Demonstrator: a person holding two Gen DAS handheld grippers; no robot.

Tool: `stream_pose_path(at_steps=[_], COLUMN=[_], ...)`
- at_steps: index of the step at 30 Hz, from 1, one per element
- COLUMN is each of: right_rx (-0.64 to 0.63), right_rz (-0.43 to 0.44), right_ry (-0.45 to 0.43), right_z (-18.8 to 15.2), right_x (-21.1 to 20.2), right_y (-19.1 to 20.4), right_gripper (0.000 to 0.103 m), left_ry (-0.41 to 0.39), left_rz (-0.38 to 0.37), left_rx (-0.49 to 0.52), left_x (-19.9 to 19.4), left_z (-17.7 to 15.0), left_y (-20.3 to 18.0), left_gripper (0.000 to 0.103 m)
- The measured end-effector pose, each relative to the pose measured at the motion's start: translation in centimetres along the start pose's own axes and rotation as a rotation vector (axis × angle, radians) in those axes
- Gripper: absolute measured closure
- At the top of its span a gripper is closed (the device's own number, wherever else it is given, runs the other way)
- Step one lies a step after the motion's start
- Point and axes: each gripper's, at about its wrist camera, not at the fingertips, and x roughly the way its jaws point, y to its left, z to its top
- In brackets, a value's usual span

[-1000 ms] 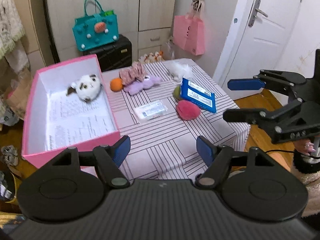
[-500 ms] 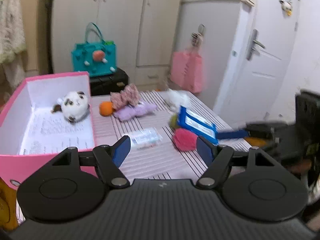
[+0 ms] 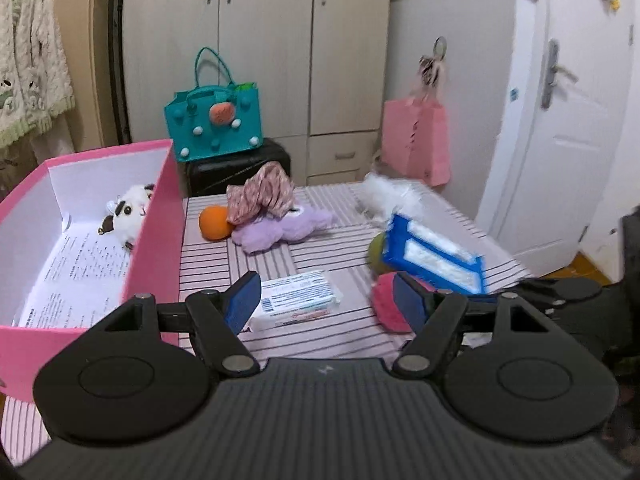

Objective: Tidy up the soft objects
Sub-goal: 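Grasp the white soap bar with the left gripper while the right gripper grasps the pink pompom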

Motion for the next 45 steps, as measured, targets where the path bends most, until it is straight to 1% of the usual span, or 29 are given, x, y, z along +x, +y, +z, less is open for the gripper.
stream_pose_path(at_steps=[2,4,6,8,9,11,14,16,18,21,23,26,28,31,34,35,36,37,38,40,42,43,45], right_rx=[0.001,-0.001,-0.006,-0.013,-0.014,-0.01,-0.007,-0.019,-0.088,-0.227,-0.249,-0.182,-0.122,-0.061,-0.071,-0.073,-0.068,-0.066,-0.069,-0.053,-0.023,-0.01,0.005], right_rz=[-0.017,-0.03,-0.051,-0.046,-0.051,-0.058,-0.062,-0.064,-0.071,-0.091,-0.088,-0.067,-0.051,-0.036,-0.079,-0.082,-0.073,-0.073,-0.072,-0.053,-0.042,-0.04,-0.034], right_ry=[0.014,0.026,0.032,0.049,0.058,0.071,0.072,0.073,0.087,0.078,0.074,0.07,0.066,0.028,0.005,-0.004,-0.011,-0.018,-0.022,-0.03,-0.039,-0.043,-0.052], right_z=[0.1,0.5,0.9,1.1,1.2,1.2,1.1,1.3,1.3,1.4,1.4,1.5,1.2,0.8,0.3,0.2,0.2,0.1,0.1,0.1,0.1,0.1,0.0], right_x=[0.8,1.5,2.2,2.8,3.1,3.6,4.0,4.3,4.7,4.6,4.5,4.6,4.7,4.6,4.6,4.6,4.5,4.3,4.2,4.2,4.1,4.0,3.8], right_y=[-0.3,-0.4,-0.7,-1.0,-1.0,-1.2,-1.1,-0.8,-0.2,0.8,0.9,0.1,-0.4,-0.9,-0.4,-0.3,-0.3,-0.3,-0.3,-0.8,-1.3,-1.4,-1.6], right_gripper=[0.029,0.029,0.024,0.024,0.024,0.023,0.022,0.022,0.022,0.02,0.02,0.02,0.02,0.019,0.026,0.031,0.039,0.045,0.048,0.049,0.051,0.052,0.053], left_ry=[-0.016,0.007,0.024,0.038,0.043,0.046,0.031,0.06,0.075,0.093,0.117,0.134,0.122,0.152,0.15,0.15,0.151,0.151,0.156,0.169,0.159,0.15,0.143], left_rz=[0.056,0.107,0.102,0.092,0.093,0.111,0.145,0.161,0.162,0.168,0.181,0.215,0.223,0.251,0.268,0.267,0.266,0.265,0.255,0.232,0.224,0.227,0.227], left_rx=[0.082,0.111,0.083,0.035,0.015,-0.011,-0.004,0.013,0.011,0.01,0.01,0.026,0.029,0.023,-0.013,-0.02,-0.027,-0.04,-0.058,-0.1,-0.118,-0.108,-0.096], left_x=[2.0,3.8,4.9,5.7,6.1,6.8,7.7,8.6,9.1,9.5,9.9,10.4,10.2,10.7,10.8,10.9,11.0,11.0,11.1,11.3,11.1,10.9,10.7], left_z=[-0.8,-1.3,-1.5,-1.5,-1.5,-1.2,-1.2,-1.0,-1.0,-0.9,-1.0,-1.1,-1.2,-1.3,-1.5,-1.5,-1.6,-1.6,-1.5,-1.5,-1.5,-1.6,-1.8], left_y=[-0.6,-0.8,-0.4,0.2,0.5,0.9,0.6,0.5,0.3,-0.1,-0.3,-0.8,-1.1,-1.1,-0.8,-0.7,-0.5,-0.4,-0.1,0.6,0.8,0.7,0.5], left_gripper=[0.029,0.029,0.028,0.023,0.022,0.019,0.012,0.012,0.012,0.011,0.011,0.009,0.008,0.008,0.006,0.004,0.002,0.001,0.001,0.002,0.01,0.018,0.021])
